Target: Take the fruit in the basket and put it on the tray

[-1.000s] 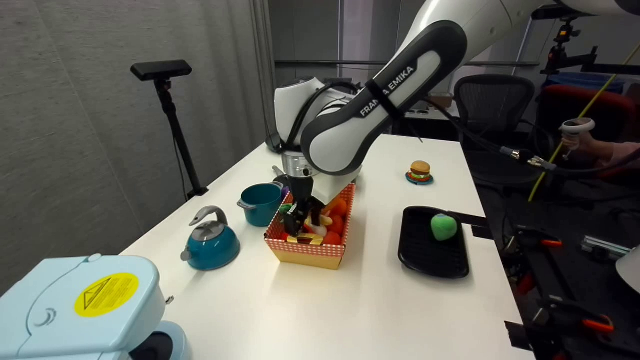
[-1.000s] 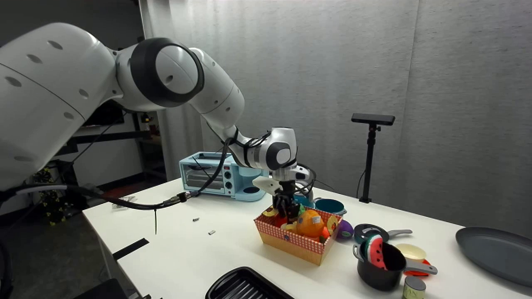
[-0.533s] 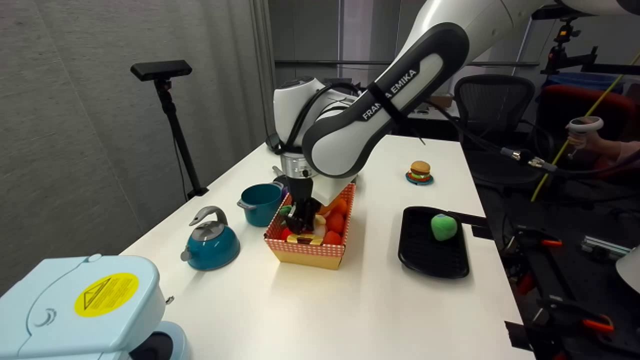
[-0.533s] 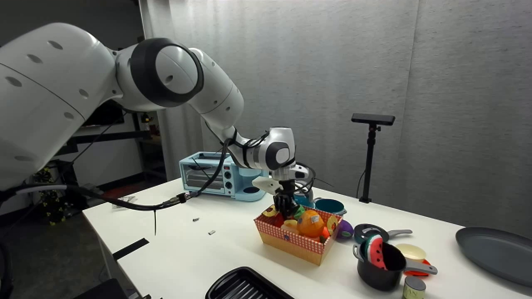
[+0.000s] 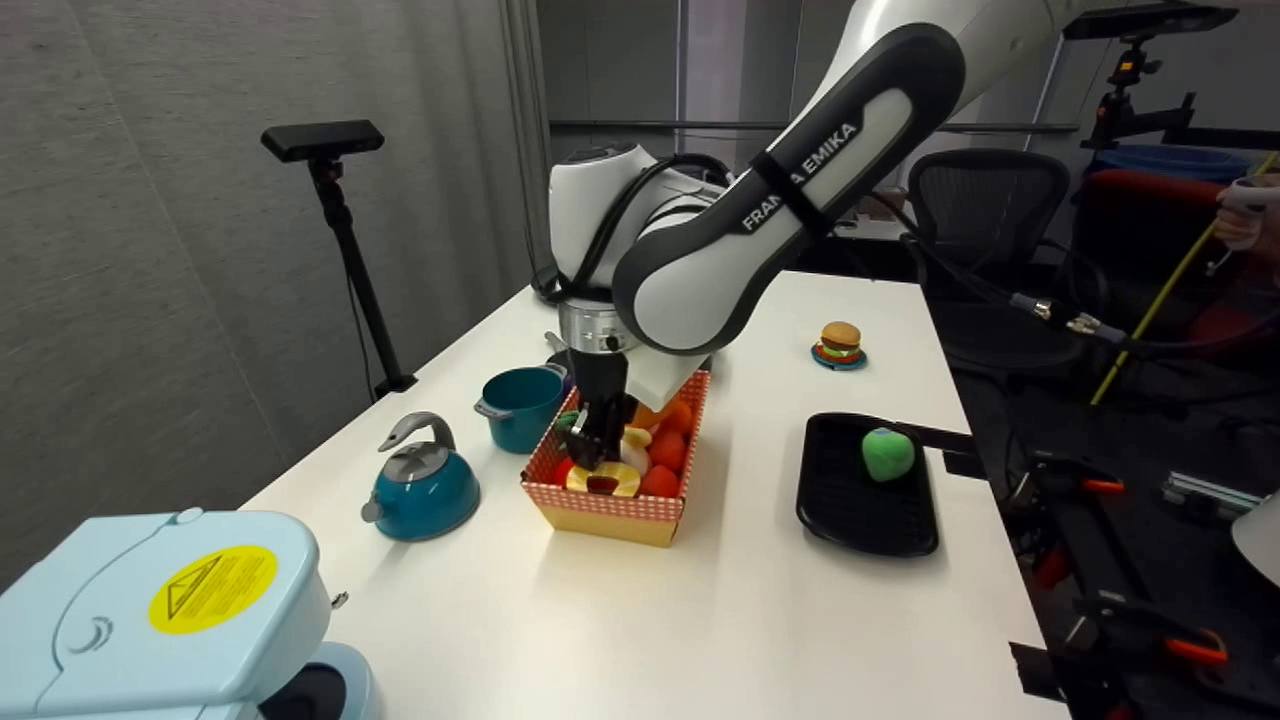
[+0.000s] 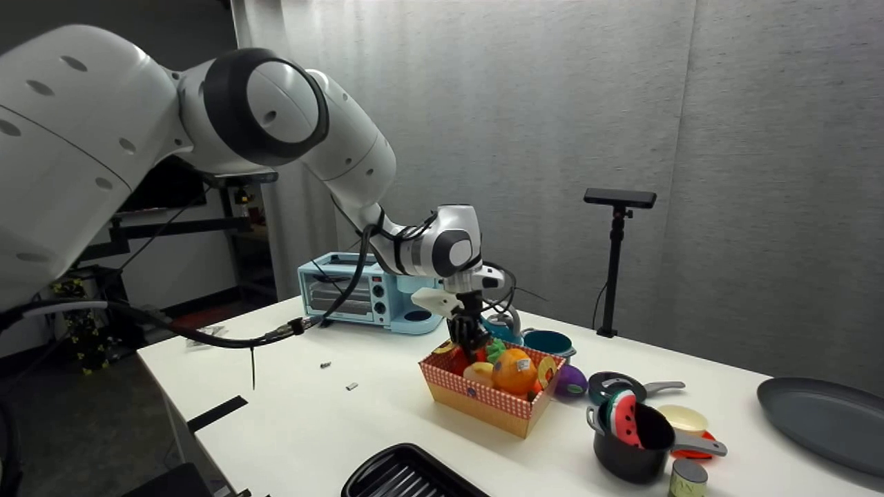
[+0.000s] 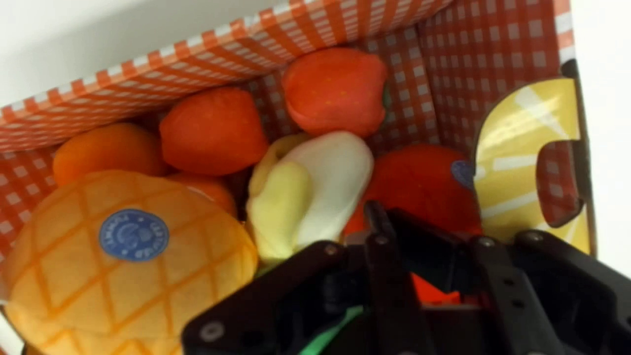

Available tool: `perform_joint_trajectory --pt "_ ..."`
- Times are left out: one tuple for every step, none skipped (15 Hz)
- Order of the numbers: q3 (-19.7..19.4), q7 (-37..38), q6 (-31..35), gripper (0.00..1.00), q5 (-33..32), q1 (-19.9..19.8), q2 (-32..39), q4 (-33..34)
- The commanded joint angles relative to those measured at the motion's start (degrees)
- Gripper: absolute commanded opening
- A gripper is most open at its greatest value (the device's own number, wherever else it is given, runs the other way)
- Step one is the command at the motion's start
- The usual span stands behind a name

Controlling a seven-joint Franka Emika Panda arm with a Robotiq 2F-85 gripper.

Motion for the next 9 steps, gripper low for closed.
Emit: perform_joint_trajectory --pt "1.0 -1.7 3.0 0.01 -1.2 0.7 -8.6 -8.9" --pt "1.2 -2.1 3.3 0.01 -1.2 0.8 -10.6 -10.7" --pt "1.6 -2.4 3.5 0.01 -1.1 0.9 -12.4 -12.2" --pt "1.9 -2.7 3.5 0.01 -1.1 0.8 -14.6 -13.9" --pt "2.3 -3.1 3.5 0.01 -1.0 0.7 -16.3 -15.3" --pt "2.6 -3.3 3.4 0.01 -0.9 0.6 -18.3 -16.9" --pt "2.9 -3.5 3.3 0.01 -0.8 0.4 -20.0 -18.1" --pt "3.2 -3.8 3.2 0.01 -0.7 0.2 -21.7 -19.4" --pt "3.4 -3.9 3.1 0.01 -0.7 0.1 -23.2 -20.7"
